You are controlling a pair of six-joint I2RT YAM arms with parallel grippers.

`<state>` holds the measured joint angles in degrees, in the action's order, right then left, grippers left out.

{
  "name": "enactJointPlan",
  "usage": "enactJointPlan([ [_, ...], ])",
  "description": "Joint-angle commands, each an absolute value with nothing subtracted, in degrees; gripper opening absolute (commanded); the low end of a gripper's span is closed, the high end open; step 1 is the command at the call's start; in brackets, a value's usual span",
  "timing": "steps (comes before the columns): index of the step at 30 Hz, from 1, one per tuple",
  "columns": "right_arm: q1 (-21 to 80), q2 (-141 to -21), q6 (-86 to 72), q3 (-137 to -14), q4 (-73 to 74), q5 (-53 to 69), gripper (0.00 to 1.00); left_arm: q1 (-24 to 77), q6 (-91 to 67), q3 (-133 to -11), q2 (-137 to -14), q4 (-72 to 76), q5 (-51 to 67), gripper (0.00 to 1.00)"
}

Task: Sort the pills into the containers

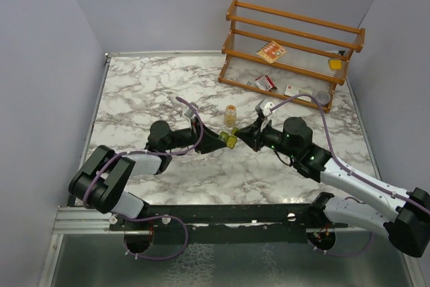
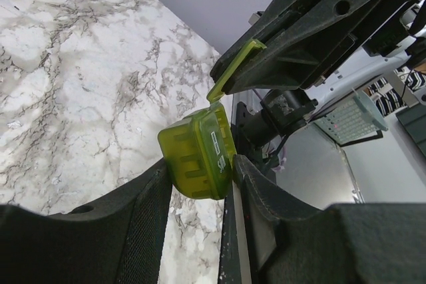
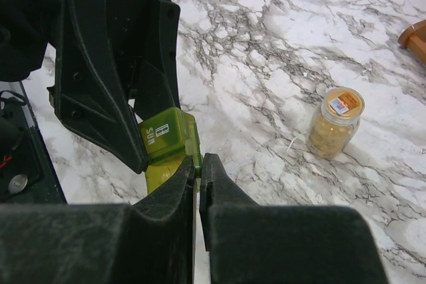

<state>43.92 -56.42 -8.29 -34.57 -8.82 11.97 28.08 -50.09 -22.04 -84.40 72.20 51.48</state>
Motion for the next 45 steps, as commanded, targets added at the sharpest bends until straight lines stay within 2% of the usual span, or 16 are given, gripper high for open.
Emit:
enactJointPlan([
  [1,44.30,-55.28,-6.66,-36.16,-10.03,13.51,0.01,27.95,-46.50,-23.66,-80.86,66.60,49.11,0.41],
  [6,44.30,-55.24,-5.97,-36.15,-10.35,13.71,0.01,27.91,-46.90,-24.69,-81.31,65.66,48.82,0.43],
  [9,44.28,-55.45,-5.43,-36.36,-9.96,13.43,0.01,27.95,-47.10,-25.08,-81.64,65.65,48.63,0.54],
  [10,44.29,-55.49,-5.26,-36.38,-9.78,13.37,0.01,27.96,-47.04,-25.11,-81.59,65.73,48.61,0.60],
  [12,44.25,-55.39,-5.06,-36.32,-9.64,13.19,0.01,27.90,-46.83,-25.19,-81.18,65.82,48.82,0.64],
  [34,44.25,-54.04,-5.42,-36.02,-10.20,14.96,0.01,26.11,-46.93,-24.77,-80.34,66.14,48.72,0.48],
  [45,44.29,-55.06,-5.42,-36.06,-10.44,15.09,0.01,26.02,-50.10,-25.19,-82.33,69.08,49.95,0.33],
])
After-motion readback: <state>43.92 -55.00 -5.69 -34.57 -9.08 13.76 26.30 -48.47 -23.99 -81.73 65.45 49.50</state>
